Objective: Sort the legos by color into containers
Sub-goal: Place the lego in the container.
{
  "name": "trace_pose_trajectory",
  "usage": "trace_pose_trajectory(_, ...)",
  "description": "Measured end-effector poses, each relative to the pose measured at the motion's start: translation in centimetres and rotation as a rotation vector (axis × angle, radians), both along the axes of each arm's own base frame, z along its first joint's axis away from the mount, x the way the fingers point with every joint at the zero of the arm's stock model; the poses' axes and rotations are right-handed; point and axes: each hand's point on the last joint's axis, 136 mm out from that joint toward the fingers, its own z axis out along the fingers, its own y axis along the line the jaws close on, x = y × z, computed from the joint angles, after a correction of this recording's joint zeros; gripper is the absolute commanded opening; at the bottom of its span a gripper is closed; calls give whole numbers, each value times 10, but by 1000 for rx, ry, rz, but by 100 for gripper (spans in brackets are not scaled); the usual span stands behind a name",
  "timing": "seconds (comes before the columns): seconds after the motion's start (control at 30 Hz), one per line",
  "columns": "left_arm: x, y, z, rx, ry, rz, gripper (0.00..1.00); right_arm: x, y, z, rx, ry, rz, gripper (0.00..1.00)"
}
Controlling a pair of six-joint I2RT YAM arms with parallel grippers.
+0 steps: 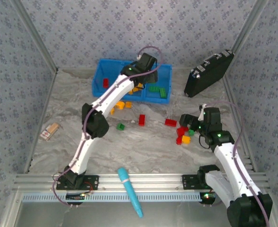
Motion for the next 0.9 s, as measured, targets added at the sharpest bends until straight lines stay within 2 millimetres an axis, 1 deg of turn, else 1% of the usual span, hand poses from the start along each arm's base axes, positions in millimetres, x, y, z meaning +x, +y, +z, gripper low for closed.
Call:
trace_pose_trajectory(0.07, 8, -10, -17, -1, 13, -9, 62, -4, 2, -5, 37, 21, -9, 99)
trace_pose_trajectory(0.13, 12, -15, -30, 3, 25, -13, 62, -6, 4, -5, 59, 27, -10, 99)
trace_pose_trajectory(0.17, 14, -16, -39, 8, 36, -14, 62, -6, 4, -4, 67, 27, -8, 99)
trace_pose_trajectory(0.27, 14, -15, -55, 16, 68, -11, 64, -6, 6, -4, 79, 29, -6, 99)
trace_pose_trajectory(0.33, 15, -15, -61, 13, 84, -9, 66, -6, 6, -4, 84, 29, -4, 99)
trace_pose_trajectory(0.43, 16, -15, -60, -5, 89, -9, 68, -3, 7, -5, 90, 31, -2, 99)
trace_pose_trajectory(0.63, 14, -19, -61, -28, 105, -19, 77, 3, 10, -15, 97, 66, 9, 99)
trace_pose_trajectory(0.77, 13, -22, -60, -43, 110, -34, 79, 6, 10, -14, 93, 59, 13, 99)
trace_pose_trajectory(0.9, 12, -24, -60, -49, 112, -39, 80, 11, 11, -9, 96, 48, 18, 99)
